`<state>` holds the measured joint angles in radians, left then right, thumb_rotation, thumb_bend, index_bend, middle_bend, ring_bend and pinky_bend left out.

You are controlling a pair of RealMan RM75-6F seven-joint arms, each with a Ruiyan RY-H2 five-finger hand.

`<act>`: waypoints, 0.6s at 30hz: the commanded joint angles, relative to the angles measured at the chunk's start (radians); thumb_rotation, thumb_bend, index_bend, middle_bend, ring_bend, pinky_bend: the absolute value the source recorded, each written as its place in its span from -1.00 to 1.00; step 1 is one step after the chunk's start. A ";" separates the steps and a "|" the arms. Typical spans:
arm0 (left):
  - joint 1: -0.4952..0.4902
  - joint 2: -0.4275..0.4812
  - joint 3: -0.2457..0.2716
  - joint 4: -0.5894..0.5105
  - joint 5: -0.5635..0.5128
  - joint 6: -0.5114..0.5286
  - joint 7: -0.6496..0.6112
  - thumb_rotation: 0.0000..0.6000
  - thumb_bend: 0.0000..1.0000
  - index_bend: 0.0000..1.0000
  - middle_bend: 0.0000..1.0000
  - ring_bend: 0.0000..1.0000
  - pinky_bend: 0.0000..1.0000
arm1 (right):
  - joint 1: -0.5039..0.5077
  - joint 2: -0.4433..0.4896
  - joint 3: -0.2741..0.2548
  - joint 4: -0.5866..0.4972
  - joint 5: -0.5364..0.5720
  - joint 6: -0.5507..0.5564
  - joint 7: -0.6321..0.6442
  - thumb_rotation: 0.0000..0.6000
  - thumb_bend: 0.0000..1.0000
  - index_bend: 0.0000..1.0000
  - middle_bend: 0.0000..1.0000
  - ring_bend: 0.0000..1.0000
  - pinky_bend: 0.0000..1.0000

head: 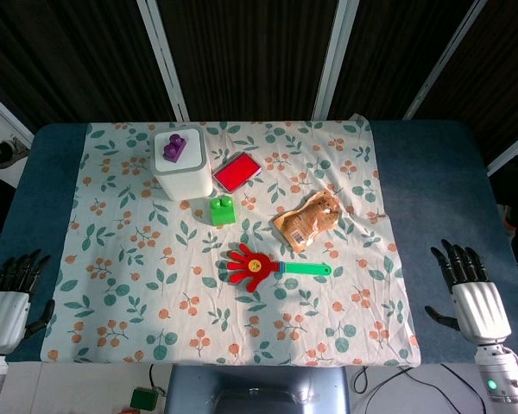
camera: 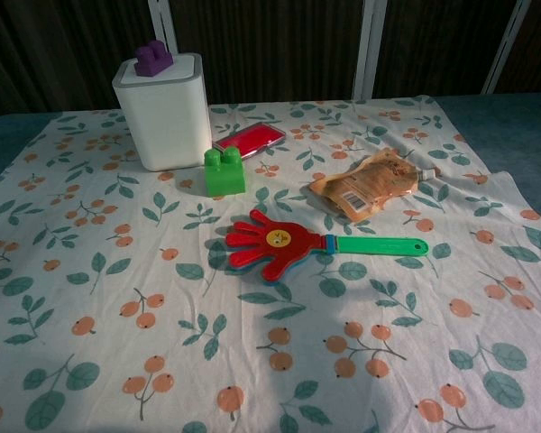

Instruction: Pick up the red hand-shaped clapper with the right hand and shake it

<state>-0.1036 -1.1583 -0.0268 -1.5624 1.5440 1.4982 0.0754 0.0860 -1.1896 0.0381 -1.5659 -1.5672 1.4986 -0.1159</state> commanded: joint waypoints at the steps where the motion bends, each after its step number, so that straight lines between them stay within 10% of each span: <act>1: -0.005 0.001 -0.002 -0.003 -0.005 -0.009 -0.006 1.00 -0.13 -0.95 -1.00 -1.00 -0.87 | -0.003 -0.009 0.004 0.008 0.006 0.007 -0.011 1.00 -0.64 -1.00 -1.00 -1.00 -1.00; 18: -0.018 0.015 0.022 -0.009 0.058 -0.007 -0.067 1.00 -0.12 -0.95 -1.00 -1.00 -0.86 | 0.202 -0.186 0.108 -0.084 0.203 -0.316 -0.099 1.00 -0.52 -0.76 -1.00 -1.00 -1.00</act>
<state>-0.1222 -1.1457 -0.0064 -1.5718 1.5984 1.4881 0.0138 0.2227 -1.3245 0.1058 -1.6153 -1.4385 1.2669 -0.1599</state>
